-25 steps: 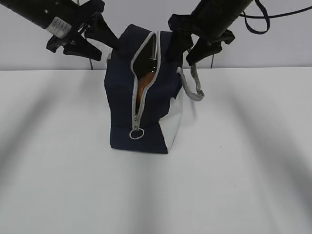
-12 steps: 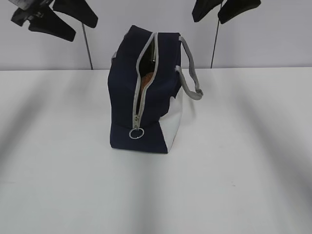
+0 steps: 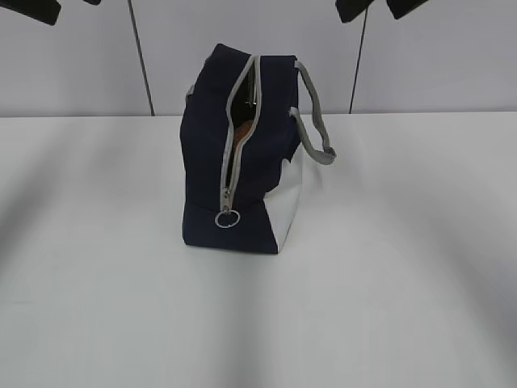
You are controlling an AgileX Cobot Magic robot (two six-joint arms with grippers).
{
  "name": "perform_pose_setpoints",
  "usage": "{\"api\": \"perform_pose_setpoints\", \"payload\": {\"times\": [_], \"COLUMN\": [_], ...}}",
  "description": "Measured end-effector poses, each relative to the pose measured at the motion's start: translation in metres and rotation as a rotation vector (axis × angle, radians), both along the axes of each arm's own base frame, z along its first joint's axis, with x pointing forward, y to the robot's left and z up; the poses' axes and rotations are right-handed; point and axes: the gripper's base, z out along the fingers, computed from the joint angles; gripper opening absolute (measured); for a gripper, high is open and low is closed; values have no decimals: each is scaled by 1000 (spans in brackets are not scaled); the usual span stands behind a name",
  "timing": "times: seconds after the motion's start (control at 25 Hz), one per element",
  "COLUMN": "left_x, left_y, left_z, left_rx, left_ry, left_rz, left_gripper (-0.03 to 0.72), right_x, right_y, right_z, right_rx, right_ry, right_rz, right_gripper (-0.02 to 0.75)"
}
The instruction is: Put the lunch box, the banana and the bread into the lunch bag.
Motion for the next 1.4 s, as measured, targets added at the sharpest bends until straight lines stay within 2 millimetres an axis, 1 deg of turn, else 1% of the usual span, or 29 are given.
{"api": "perform_pose_setpoints", "payload": {"times": [0.12,0.28,0.4,0.52,0.56,0.68,0.72,0.84,0.92,1.04,1.16,1.28,1.4], "left_x": [-19,-45,-68,-88,-93,-108,-112,-119,-120,-119,-118,-117,-116], "left_y": [3,6,9,12,13,15,16,18,18,18,18,18,18], "left_z": [1,-7,-15,-20,-22,-28,-32,-40,-45,-52,-52,-53,-54], "left_rx": [3,14,23,31,32,36,38,40,41,43,42,41,40], "left_ry": [5,36,53,40,32,1,-2,-10,-4,5,-8,-18,-19], "left_rz": [0,-4,-14,-24,-24,-22,-21,-13,-10,-6,1,7,9], "left_gripper": [497,497,497,496,496,496,496,496,496,486,462,440,434], "right_x": [-25,-62,-88,-110,-116,-132,-136,-146,-152,-157,-158,-158,-155], "right_y": [-2,-15,-25,-34,-36,-42,-43,-44,-44,-43,-46,-48,-49], "right_z": [2,4,2,-10,-17,-44,-55,-87,-107,-131,-152,-163,-162], "right_rx": [-18,-13,12,38,43,48,43,58,72,90,87,84,93], "right_ry": [2,-6,-70,-132,-151,-184,-184,-199,-203,-228,-253,-294,-347], "right_rz": [16,19,13,5,6,23,36,71,88,109,97,77,58], "right_gripper": [471,471,471,471,471,471,471,471,471,471,471,471,471]}}
